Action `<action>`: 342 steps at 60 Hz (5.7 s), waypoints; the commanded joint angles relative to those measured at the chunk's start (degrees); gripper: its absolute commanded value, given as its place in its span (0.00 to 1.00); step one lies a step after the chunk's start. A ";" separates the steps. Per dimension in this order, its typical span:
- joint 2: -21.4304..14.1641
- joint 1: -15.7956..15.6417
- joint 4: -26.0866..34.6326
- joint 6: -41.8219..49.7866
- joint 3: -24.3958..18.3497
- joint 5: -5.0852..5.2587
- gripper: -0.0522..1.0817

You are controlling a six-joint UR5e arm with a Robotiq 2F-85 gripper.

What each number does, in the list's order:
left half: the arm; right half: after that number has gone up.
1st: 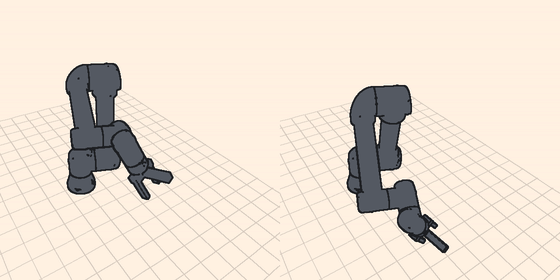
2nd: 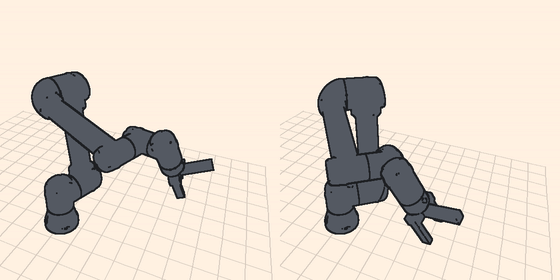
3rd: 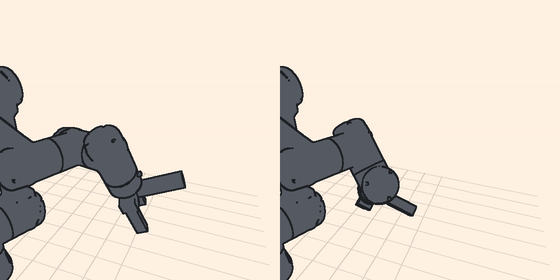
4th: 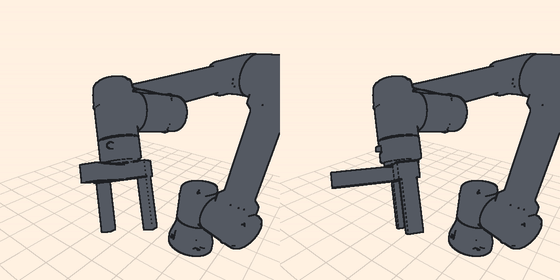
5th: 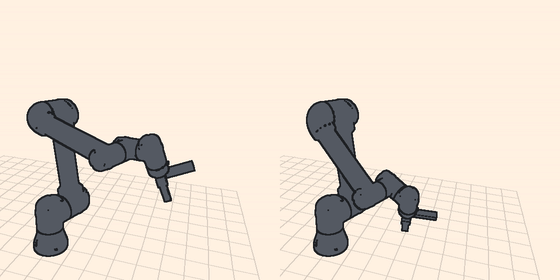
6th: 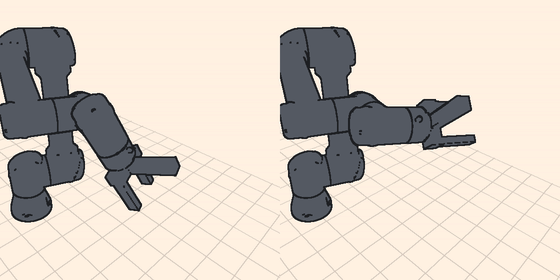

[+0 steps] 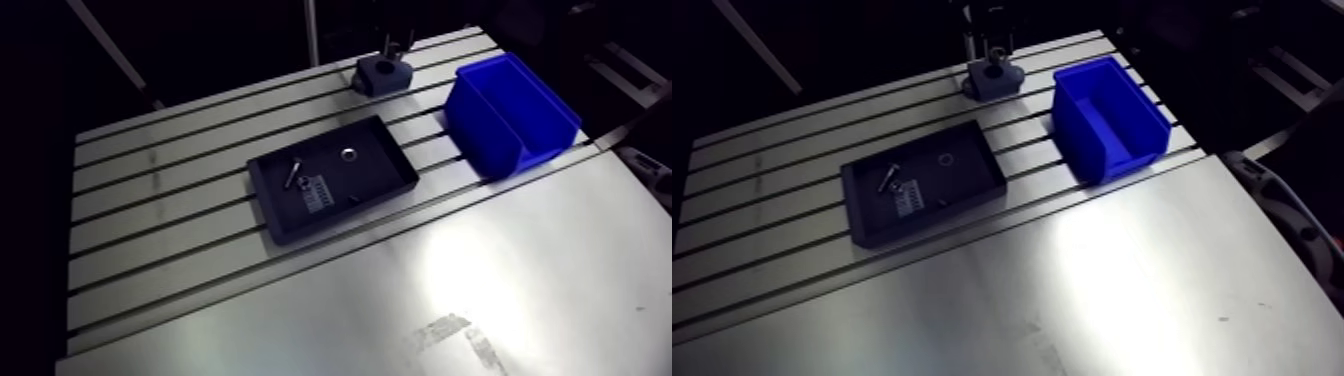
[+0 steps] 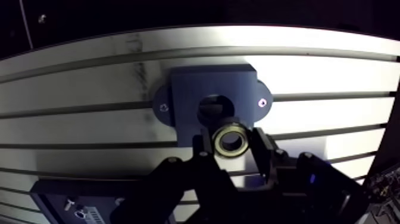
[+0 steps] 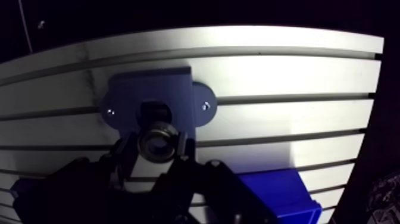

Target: Pick up the bearing and press it into the housing until flush.

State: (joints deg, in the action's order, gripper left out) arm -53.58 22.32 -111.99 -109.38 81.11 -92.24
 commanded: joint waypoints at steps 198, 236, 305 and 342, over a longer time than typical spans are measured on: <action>3.26 -1.14 -0.03 1.04 -1.52 -0.08 0.76; 3.37 -1.06 -0.03 0.98 -1.45 -1.23 0.76; -0.06 -1.24 0.87 2.48 -2.03 -0.25 0.50; -0.08 -1.05 0.48 3.96 -1.80 -0.09 1.00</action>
State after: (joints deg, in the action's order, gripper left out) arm -53.84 21.29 -111.72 -105.37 79.25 -92.32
